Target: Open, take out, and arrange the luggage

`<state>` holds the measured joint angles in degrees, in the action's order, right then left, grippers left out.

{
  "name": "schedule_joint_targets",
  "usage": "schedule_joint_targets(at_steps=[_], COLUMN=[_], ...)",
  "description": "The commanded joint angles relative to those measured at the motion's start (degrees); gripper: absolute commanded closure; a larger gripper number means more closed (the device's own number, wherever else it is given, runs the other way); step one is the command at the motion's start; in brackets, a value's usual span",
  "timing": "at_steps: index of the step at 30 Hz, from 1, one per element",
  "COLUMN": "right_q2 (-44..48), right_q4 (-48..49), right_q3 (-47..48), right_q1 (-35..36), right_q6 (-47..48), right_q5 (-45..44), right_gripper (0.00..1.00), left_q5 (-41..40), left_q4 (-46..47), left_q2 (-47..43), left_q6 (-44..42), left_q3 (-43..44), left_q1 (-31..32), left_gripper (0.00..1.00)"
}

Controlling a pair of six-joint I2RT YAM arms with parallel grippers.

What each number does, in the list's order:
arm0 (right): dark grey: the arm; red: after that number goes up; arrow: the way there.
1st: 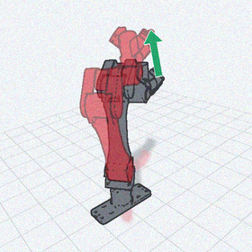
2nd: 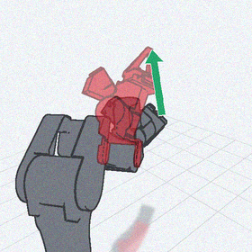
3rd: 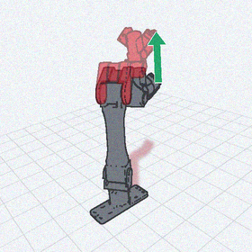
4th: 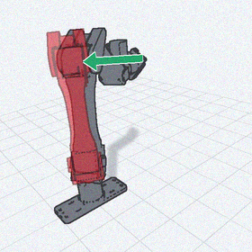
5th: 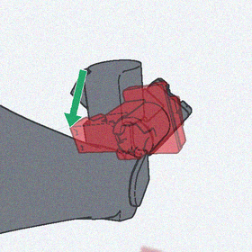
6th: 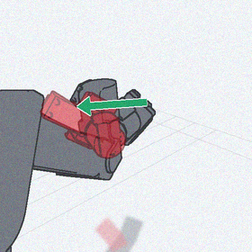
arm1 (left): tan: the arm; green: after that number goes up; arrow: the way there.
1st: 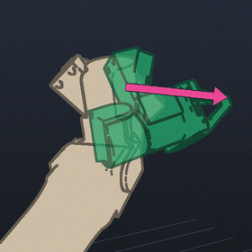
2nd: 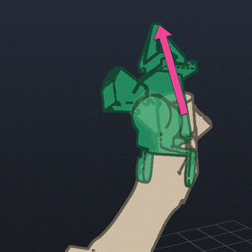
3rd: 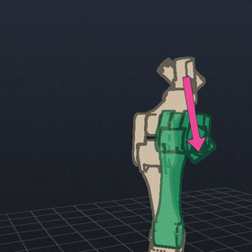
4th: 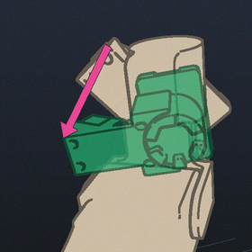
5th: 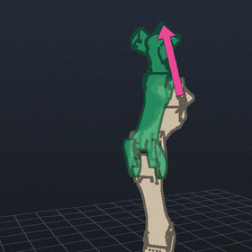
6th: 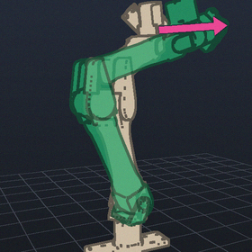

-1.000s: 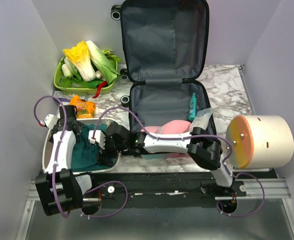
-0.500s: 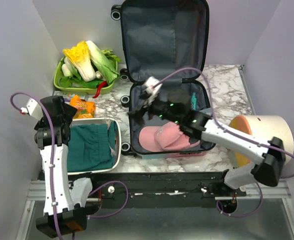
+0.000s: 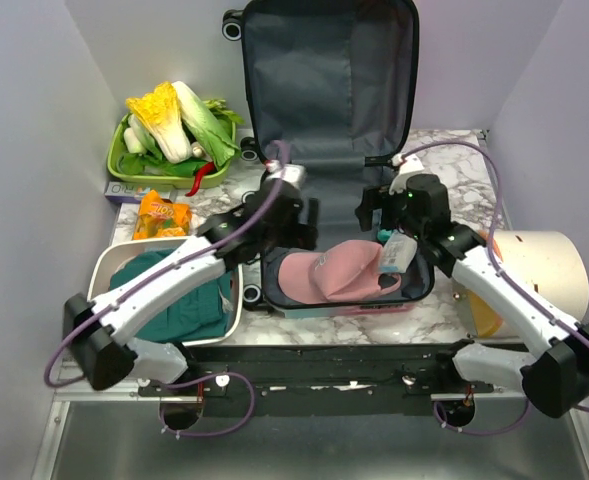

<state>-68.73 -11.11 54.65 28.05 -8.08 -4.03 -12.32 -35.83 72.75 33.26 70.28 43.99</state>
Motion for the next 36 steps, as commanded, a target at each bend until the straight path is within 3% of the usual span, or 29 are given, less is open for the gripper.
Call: schedule_joint_targets(at_steps=[1,6,8,19,21,23,26,31,32,36], right_q2=[5.1,10.6,13.1,19.0,19.6,19.9,20.3,20.6,20.4,20.3], right_q4=[-7.4,-7.4,-7.3,-2.5,-1.4,-1.1,-0.8,-0.3,-0.1,0.1], right_q3=[1.0,-1.4,-2.6,-6.6,-7.0,-7.4,-7.5,-7.9,-8.0,-8.0], right_q1=[-2.9,-3.7,-4.0,-4.1,-4.2,-4.1,-4.2,-4.1,-4.1,-4.1], right_q6=[-7.0,-10.0,-10.1,-8.7,-8.2,-7.9,-7.7,-7.7,-7.6,-7.7], right_q5=[-8.3,-19.3,-21.5,-20.7,-19.7,-19.8,-20.0,-19.7,-19.7,-19.0], right_gripper=[0.00,0.00,0.00,0.00,0.00,0.00,0.00,0.00,0.00,0.00], left_q5=[-2.1,6.4,13.9,10.8,10.7,11.1,9.8,6.4,6.1,2.8], left_q4=[2.7,4.3,5.1,0.8,-0.5,-1.2,-1.9,-5.2,-5.6,-6.4], left_q2=[9.9,20.4,22.3,32.1,33.8,34.5,34.5,34.3,34.3,30.6], left_q6=[-9.3,-10.9,-10.7,-6.9,-6.8,-7.0,-6.9,-7.4,-7.4,-5.4], left_q3=[8.1,14.6,14.6,16.4,18.0,18.7,19.4,19.9,19.9,20.6], left_q1=[8.3,12.5,12.6,13.1,13.1,13.1,13.1,13.1,13.1,13.1], left_gripper=[0.01,0.01,0.01,0.05,0.16,0.41,0.68,0.78,1.00,1.00])
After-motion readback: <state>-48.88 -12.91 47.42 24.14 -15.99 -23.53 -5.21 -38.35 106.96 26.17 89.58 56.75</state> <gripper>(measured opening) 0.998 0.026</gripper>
